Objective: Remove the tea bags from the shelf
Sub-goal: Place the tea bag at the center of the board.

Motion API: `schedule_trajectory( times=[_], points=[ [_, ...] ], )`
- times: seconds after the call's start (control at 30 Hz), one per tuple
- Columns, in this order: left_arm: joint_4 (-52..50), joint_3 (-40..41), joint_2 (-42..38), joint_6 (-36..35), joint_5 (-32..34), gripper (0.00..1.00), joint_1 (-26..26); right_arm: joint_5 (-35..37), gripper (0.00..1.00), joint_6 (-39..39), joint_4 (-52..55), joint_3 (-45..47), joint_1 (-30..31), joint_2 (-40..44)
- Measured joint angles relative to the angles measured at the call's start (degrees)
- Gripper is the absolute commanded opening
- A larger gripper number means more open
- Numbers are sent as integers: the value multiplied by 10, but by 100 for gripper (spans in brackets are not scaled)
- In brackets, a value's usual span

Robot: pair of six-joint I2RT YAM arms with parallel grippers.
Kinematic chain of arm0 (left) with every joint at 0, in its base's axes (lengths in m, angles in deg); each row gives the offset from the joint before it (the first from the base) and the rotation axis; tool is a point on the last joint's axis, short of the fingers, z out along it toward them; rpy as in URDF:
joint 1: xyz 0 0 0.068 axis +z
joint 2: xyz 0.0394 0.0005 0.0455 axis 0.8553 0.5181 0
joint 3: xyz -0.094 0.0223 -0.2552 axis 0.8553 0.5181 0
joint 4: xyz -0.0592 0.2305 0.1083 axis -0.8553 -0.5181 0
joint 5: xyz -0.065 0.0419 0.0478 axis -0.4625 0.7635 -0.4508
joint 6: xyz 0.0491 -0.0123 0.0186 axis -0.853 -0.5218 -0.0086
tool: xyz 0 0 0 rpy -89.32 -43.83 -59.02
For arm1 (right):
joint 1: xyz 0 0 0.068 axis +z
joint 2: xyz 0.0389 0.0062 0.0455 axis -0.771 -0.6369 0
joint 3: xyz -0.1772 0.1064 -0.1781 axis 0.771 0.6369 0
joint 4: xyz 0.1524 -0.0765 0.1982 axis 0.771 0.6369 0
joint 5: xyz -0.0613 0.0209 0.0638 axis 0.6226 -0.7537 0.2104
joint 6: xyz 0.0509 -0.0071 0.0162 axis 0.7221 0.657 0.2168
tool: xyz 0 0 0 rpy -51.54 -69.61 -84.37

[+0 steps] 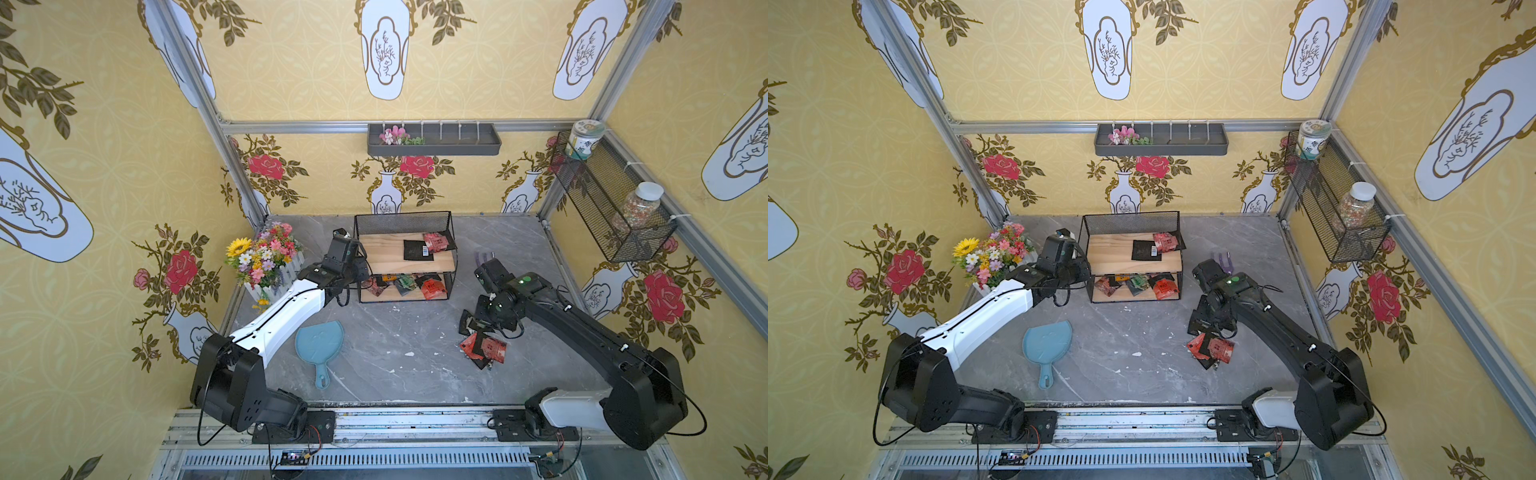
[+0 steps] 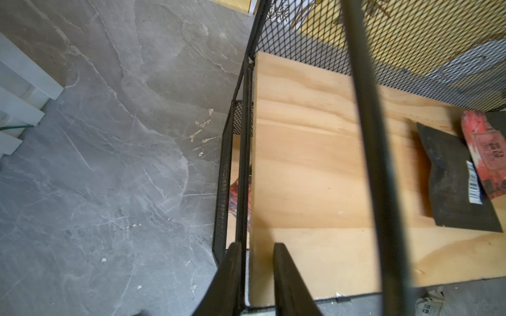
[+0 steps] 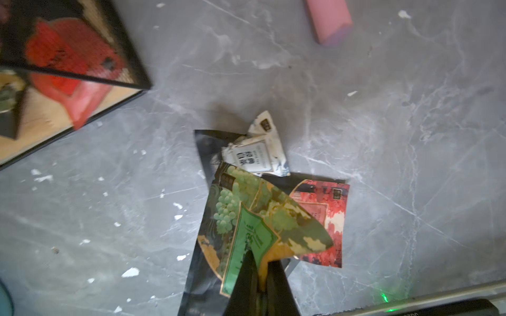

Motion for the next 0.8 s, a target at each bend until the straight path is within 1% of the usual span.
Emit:
schedule_trajectory(
  times=[0.1, 0.17, 0.47, 0.57, 0.7, 0.8],
  points=[
    [0, 0, 0, 0, 0, 25, 0, -23, 8, 0, -20, 29, -9, -3],
    [0, 0, 0, 0, 0, 26, 0, -33, 13, 0, -33, 42, -12, -7],
    [0, 0, 0, 0, -1, 26, 0, -54, 29, -5, -88, 85, -40, -41],
    [3, 2, 0, 0, -1, 26, 0, -56, 38, -13, -95, 87, -43, -49],
    [5, 3, 0, 0, -1, 25, 0, -63, 55, -13, -91, 84, -45, -49],
    [6, 3, 0, 0, -1, 26, 0, -58, 65, -12, -69, 64, -45, -36]
  ],
)
